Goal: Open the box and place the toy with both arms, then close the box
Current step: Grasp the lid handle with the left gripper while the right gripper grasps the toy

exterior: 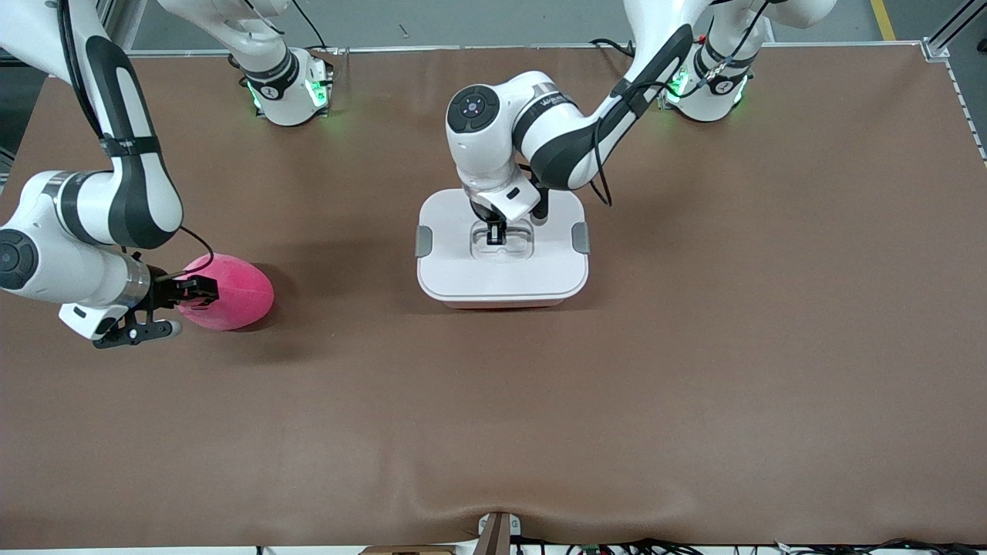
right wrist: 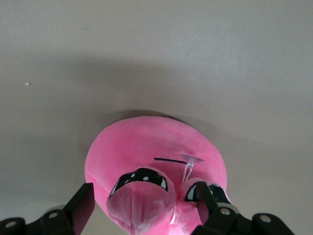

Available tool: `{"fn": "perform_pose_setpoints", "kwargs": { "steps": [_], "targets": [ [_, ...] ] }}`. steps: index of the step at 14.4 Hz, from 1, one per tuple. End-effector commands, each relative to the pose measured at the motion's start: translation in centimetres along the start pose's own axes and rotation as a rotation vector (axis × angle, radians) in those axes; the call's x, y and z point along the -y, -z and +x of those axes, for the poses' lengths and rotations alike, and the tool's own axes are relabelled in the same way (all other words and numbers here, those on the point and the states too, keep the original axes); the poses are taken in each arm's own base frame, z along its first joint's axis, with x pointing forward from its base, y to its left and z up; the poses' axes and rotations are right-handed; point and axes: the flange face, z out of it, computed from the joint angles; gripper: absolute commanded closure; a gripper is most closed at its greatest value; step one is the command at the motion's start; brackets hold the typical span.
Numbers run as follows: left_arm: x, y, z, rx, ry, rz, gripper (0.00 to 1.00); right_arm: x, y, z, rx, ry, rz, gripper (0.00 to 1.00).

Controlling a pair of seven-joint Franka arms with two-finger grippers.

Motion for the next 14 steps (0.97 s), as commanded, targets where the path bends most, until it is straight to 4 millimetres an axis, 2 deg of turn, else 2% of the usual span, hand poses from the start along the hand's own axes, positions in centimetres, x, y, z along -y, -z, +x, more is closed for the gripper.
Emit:
{"fn": "perform_pose_setpoints", "kwargs": {
  "steps": [1,3,5,6,8,10,12,14],
  "targets": [
    [-0.1,0.0,-0.2,-0.008,0.000,-0.021,0.72,-0.1,0.8,-0.8,0.002,0.009,-0.004,0.13],
    [-0.1,0.0,-0.2,-0.007,0.000,-0.020,0.78,0.0,0.8,-0.8,0.003,0.011,-0.004,0.39],
    [-0.1,0.1,-0.2,-0.006,0.003,-0.021,0.87,0.0,0.9,-0.7,0.002,0.011,-0.004,0.53],
    [-0.1,0.1,-0.2,-0.007,0.005,-0.020,0.91,0.0,0.8,-0.8,0.003,0.012,-0.004,0.65],
    [-0.1,0.2,-0.1,-0.007,0.004,-0.019,0.93,0.2,1.3,-0.8,0.005,0.015,-0.003,0.99],
    [-0.1,0.2,-0.1,-0.007,0.006,-0.019,0.94,0.4,2.4,-0.7,0.014,0.020,-0.002,1.00],
    [0.0,0.1,-0.1,-0.009,0.007,-0.015,0.99,0.4,4.3,-0.8,0.034,0.028,0.004,1.00],
    [-0.1,0.3,-0.1,-0.010,0.002,-0.015,1.00,0.6,7.5,-1.0,0.063,0.081,0.014,1.00]
  ]
}}
